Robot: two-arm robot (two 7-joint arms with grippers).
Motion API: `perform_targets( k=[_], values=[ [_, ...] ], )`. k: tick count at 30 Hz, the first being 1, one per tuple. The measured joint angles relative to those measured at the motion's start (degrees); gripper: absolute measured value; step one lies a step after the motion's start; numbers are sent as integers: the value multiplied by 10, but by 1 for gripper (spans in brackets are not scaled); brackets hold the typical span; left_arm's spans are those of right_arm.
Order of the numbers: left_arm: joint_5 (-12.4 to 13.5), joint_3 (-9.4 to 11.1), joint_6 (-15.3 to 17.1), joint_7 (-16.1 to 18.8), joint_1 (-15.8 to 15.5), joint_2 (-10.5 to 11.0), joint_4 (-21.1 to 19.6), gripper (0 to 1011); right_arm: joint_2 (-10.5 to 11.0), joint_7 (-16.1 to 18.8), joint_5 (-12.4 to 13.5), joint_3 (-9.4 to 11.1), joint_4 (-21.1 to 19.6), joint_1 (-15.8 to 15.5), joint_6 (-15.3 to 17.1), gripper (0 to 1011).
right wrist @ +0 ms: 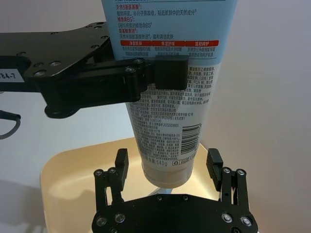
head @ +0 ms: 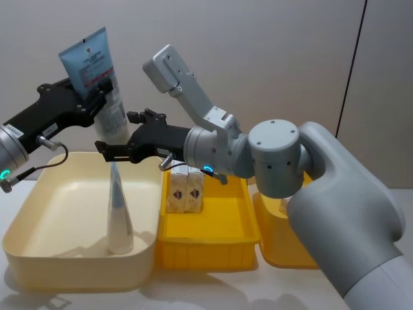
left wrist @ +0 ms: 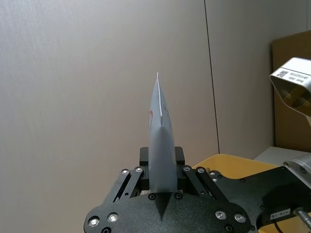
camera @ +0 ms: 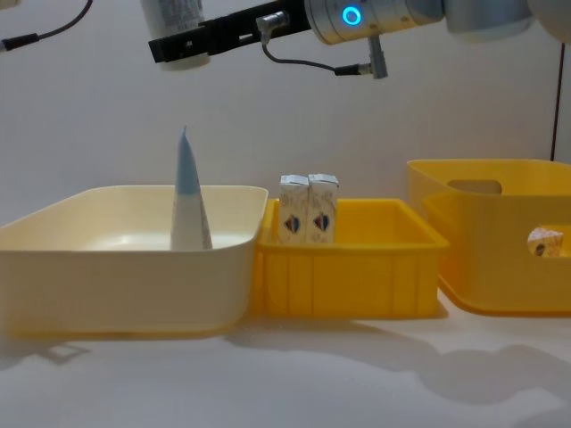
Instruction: Bimanual collaborative sorting of washing and personal care products
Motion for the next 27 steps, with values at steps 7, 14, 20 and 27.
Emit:
perform_targets(
  k=[7, 14, 20, 27],
  values=[
    [-1, 2, 1, -2, 1, 3, -5, 277, -8, -6, 2, -2, 18, 10, -3, 1001],
    [-3, 3, 2, -4, 1, 5, -7, 278, -16, -16, 2, -6, 39, 22, -5, 1001],
    [-4, 4, 2, -5, 1, 6, -7, 277, -20, -18, 2, -9, 51, 30, -6, 1001],
    [-3, 5, 1, -5, -1, 6, -4, 278, -22, -12, 7, -13, 56, 35, -6, 1001]
  ],
)
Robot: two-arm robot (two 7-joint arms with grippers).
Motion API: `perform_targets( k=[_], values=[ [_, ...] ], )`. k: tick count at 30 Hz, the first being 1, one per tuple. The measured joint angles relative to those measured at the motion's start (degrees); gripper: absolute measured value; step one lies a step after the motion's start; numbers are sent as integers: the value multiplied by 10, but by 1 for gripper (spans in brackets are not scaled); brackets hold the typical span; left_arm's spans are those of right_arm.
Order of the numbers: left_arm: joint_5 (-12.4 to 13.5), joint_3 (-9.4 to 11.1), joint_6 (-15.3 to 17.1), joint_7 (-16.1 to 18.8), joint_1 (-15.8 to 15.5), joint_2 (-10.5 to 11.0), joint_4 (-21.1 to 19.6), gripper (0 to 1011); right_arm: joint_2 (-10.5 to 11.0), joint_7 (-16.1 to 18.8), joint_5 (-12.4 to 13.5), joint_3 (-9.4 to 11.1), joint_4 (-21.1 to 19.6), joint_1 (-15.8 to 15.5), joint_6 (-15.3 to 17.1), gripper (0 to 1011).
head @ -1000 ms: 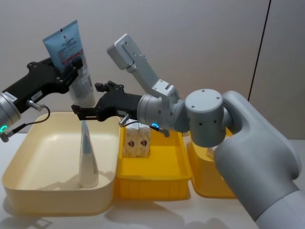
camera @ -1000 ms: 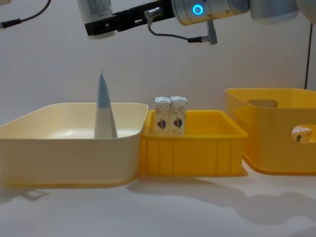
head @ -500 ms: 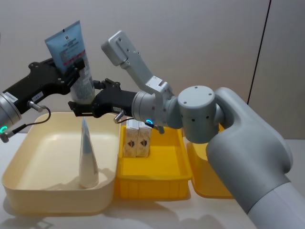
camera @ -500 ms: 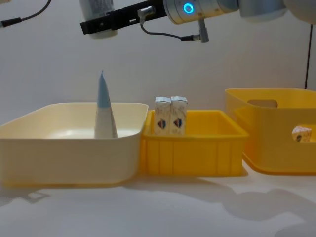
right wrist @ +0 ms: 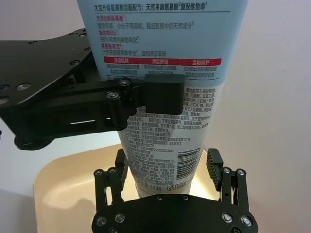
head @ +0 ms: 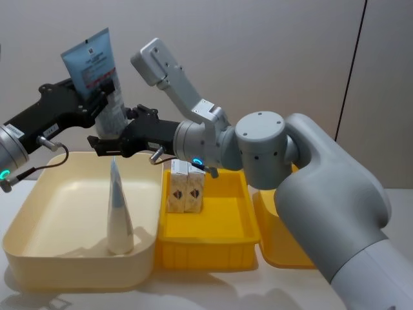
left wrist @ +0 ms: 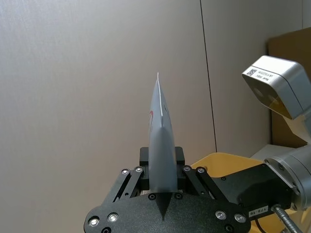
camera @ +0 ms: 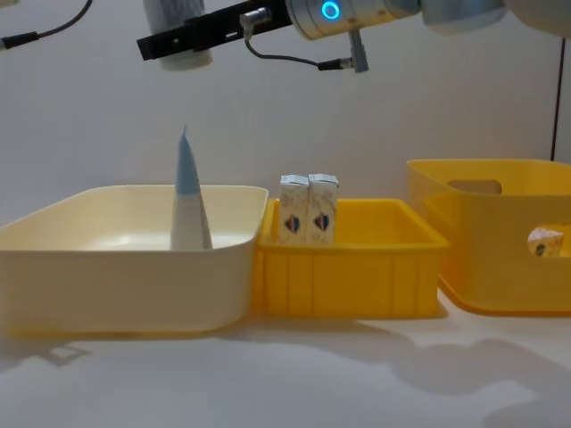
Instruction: Bimanual collaborative sorting of washing and personal care products
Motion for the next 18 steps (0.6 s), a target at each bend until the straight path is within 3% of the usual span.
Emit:
perform_targets(
  k=[11, 18],
  values=[
    [5, 0, -3, 0, -2, -2, 4, 278, 3, -2, 5, -2, -9, -2, 2, 998],
    [7, 0, -4, 1, -3, -2, 6, 278, 5, -4, 6, -3, -12, -4, 2, 847]
  ],
)
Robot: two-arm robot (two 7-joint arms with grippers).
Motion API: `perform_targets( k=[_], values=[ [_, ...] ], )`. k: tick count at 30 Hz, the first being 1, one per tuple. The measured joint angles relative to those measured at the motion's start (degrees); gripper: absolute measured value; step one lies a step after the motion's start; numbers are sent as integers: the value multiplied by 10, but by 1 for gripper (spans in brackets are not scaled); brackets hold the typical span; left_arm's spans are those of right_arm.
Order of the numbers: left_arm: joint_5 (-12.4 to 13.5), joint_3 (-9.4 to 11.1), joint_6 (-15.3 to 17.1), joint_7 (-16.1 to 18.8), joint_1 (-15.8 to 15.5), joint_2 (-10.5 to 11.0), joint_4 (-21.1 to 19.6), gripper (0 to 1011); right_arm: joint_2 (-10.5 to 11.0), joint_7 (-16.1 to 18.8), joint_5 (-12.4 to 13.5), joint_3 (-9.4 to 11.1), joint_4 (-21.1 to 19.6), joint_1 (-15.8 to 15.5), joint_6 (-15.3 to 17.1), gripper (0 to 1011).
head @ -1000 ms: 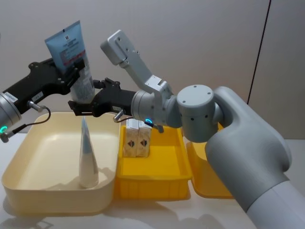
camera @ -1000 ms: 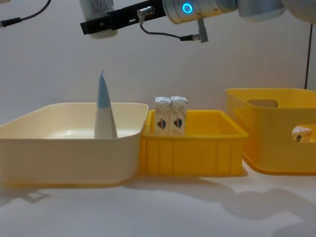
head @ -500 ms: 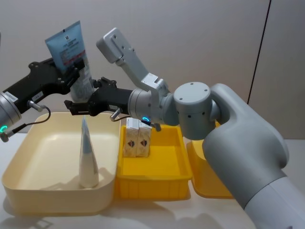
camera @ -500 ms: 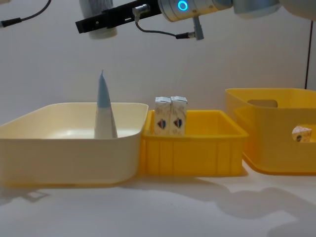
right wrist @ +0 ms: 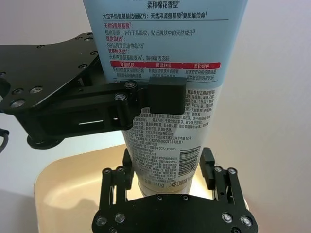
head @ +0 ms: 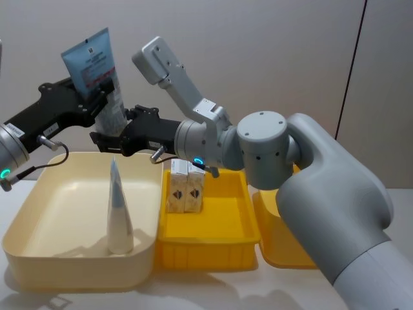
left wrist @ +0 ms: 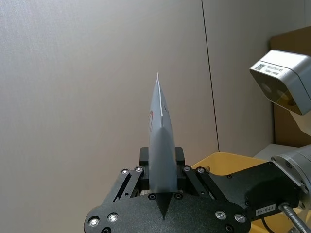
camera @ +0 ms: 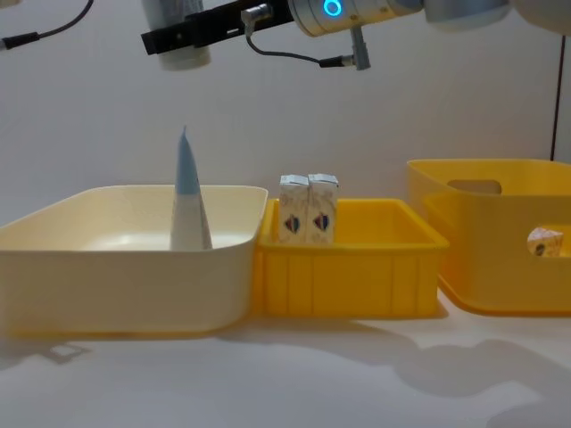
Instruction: Bimanual collaborative sorting of washing and personal care products
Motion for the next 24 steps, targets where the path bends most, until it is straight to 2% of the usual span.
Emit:
perform_targets(
  k=[5, 24],
  values=[
    [0, 0, -1, 0, 0, 0, 0, 277, 1, 0, 1, 0, -1, -1, 0, 688],
    [2, 0, -1, 0, -1, -1, 2, 278, 2, -2, 2, -1, -3, -2, 0, 668]
  ],
)
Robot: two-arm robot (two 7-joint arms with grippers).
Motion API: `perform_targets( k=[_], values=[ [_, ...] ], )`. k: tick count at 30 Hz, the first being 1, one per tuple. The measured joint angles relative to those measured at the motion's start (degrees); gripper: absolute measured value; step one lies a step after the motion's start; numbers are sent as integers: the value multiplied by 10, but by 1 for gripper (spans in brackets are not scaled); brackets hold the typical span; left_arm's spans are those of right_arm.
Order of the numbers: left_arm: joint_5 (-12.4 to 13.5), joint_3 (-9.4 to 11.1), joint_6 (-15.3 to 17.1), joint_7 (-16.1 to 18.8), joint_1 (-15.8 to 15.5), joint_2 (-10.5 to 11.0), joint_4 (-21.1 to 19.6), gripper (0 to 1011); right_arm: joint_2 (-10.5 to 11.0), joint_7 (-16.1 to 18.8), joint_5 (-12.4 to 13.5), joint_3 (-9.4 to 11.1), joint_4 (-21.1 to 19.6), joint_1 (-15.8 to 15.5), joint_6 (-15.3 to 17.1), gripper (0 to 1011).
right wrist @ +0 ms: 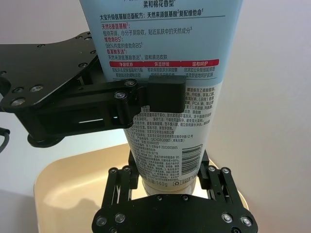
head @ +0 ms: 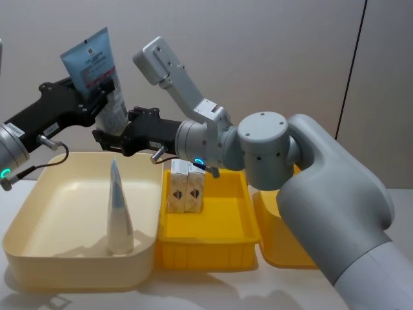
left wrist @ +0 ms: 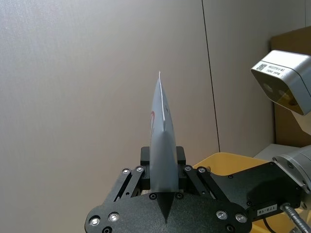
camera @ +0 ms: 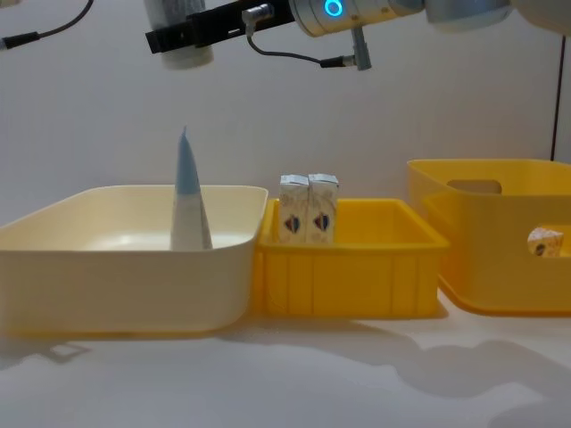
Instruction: Bimanual collaborative sorting of washing and personal care products
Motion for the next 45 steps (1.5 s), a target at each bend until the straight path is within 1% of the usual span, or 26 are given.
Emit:
perform_targets(
  k=[16, 17, 18, 20, 22, 23, 26, 27, 29, 30, 32, 34, 35, 36, 38, 41, 45],
  values=[
    [0, 0, 0, 0, 0, 0, 0, 285, 0, 0, 0, 0, -1, 0, 0, 668],
    [0, 0, 0, 0, 0, 0, 0, 318, 0, 0, 0, 0, -1, 0, 0, 668],
    [0, 0, 0, 0, 0, 0, 0, 327, 0, 0, 0, 0, -1, 0, 0, 668],
    [0, 0, 0, 0, 0, 0, 0, 402, 0, 0, 0, 0, -1, 0, 0, 667],
    [0, 0, 0, 0, 0, 0, 0, 445, 0, 0, 0, 0, -1, 0, 0, 668],
    [0, 0, 0, 0, 0, 0, 0, 502, 0, 0, 0, 0, -1, 0, 0, 668],
    [0, 0, 0, 0, 0, 0, 0, 563, 0, 0, 0, 0, -1, 0, 0, 668],
    [0, 0, 0, 0, 0, 0, 0, 624, 0, 0, 0, 0, -1, 0, 0, 668],
    [0, 0, 0, 0, 0, 0, 0, 655, 0, 0, 0, 0, -1, 0, 0, 668],
    [0, 0, 0, 0, 0, 0, 0, 725, 0, 0, 0, 0, -1, 0, 0, 668],
    [0, 0, 0, 0, 0, 0, 0, 761, 0, 0, 0, 0, -1, 0, 0, 668],
    [0, 0, 0, 0, 0, 0, 0, 837, 0, 0, 0, 0, 0, 0, 0, 668],
    [0, 0, 0, 0, 0, 0, 0, 849, 1, 0, 0, 0, 0, 0, -1, 668],
    [0, 0, 0, 0, 0, 0, 0, 890, 1, 0, 0, 0, 0, 0, -1, 668],
    [0, 0, 0, 0, 0, 0, 0, 940, 2, -2, 0, 0, 1, 1, -3, 668],
    [0, 0, 0, 0, 0, 0, 0, 1003, 4, -7, 0, 1, 1, 2, -6, 667],
    [0, 0, 0, 0, 0, 0, 0, 1004, 10, -16, -1, 3, 1, 2, -7, 668]
  ],
)
